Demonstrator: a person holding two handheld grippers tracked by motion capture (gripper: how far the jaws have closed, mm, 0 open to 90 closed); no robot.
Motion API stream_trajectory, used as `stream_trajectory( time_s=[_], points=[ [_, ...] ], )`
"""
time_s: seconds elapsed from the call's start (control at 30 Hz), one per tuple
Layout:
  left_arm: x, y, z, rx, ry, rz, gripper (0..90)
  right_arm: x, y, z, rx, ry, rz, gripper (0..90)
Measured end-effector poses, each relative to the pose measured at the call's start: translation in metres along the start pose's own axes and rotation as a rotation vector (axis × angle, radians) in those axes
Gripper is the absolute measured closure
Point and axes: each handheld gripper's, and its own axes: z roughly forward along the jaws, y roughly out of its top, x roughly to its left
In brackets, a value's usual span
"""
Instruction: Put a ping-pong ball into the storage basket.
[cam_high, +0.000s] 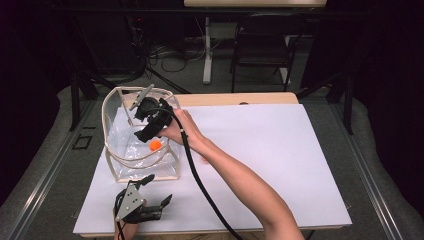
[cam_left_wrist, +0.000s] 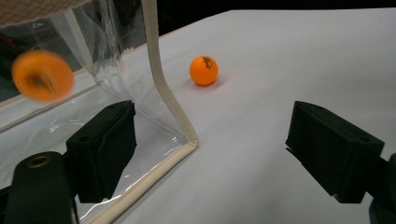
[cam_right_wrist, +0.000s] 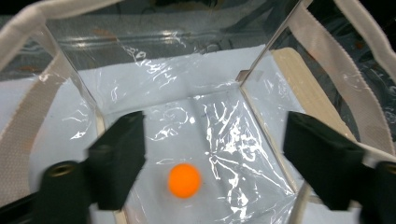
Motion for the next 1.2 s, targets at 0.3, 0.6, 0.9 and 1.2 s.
stream_trajectory(
  time_s=[0.3, 0.6, 0.9, 1.2],
  points=[
    [0.001, 0.000, 0.001, 0.003, 0.001, -0.003, 15.7, -0.010, -0.009, -0.026, -0.075, 0.032, 0.043, 7.4],
    [0.000, 0.000, 0.002, 0.007, 0.002, 0.003, 15.7, -0.015, -0.025, -0.053, -0.107, 0.045, 0.058, 5.0],
    [-0.001, 0.000, 0.001, 0.005, 0.004, 0.002, 15.7, -0.025, -0.048, -0.074, -0.118, 0.036, 0.087, 4.4],
    [-0.001, 0.000, 0.002, 0.006, 0.006, 0.000, 15.7, -0.040, -0.076, -0.090, -0.132, 0.017, 0.136, 4.1]
  ],
)
